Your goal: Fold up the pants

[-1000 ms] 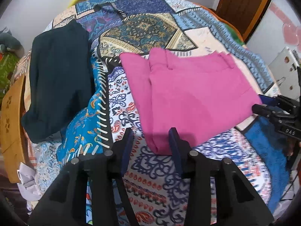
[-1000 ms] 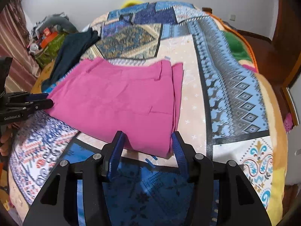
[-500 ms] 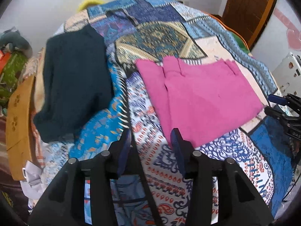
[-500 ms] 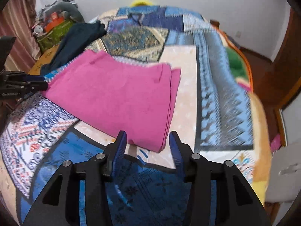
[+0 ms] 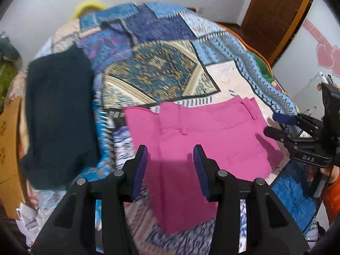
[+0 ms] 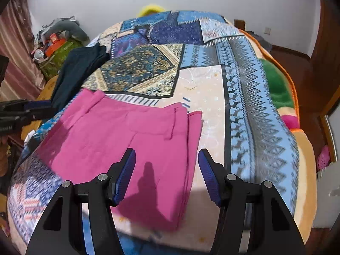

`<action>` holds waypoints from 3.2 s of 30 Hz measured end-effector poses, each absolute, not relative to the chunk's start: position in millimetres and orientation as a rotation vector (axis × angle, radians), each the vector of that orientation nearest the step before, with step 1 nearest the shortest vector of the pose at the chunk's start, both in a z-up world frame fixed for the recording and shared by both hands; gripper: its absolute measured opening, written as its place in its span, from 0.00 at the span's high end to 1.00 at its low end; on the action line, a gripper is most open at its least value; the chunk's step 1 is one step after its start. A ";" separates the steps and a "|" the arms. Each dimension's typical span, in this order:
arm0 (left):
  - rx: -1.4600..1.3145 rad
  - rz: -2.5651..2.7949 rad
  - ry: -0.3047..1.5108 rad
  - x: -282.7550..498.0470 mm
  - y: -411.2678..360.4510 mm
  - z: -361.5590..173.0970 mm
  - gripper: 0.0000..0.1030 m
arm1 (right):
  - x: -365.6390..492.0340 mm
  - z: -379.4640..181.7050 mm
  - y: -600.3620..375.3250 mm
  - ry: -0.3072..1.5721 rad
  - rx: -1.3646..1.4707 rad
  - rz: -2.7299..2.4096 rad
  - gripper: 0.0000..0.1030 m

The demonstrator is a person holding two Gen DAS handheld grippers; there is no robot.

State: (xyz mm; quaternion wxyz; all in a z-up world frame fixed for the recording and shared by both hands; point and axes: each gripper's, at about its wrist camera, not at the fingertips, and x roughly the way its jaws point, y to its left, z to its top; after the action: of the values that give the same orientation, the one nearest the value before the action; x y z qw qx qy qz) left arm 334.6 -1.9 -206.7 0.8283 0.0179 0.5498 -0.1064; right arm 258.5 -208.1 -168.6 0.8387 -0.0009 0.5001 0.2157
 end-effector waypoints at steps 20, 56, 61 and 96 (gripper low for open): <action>0.256 -0.064 1.212 352.5 -0.3 -249.7 0.54 | 278.3 -197.5 -200.0 1.123 -0.164 0.483 0.81; -0.052 -0.227 1.234 344.3 11.7 -239.1 0.88 | 270.6 -194.5 -209.6 1.133 0.082 0.478 0.90; -0.032 -0.212 1.176 336.0 11.8 -220.9 0.89 | 263.7 -166.2 -203.8 1.054 0.024 0.500 0.91; -0.129 0.202 0.813 317.0 244.3 -117.9 0.89 | 313.1 -74.7 15.3 0.784 -0.034 0.716 0.91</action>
State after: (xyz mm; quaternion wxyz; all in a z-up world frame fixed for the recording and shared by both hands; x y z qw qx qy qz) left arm 317.0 244.3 -117.9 0.9115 -0.0624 0.3944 0.0982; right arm 313.1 15.3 -74.7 0.8621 -0.0161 0.3740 0.3415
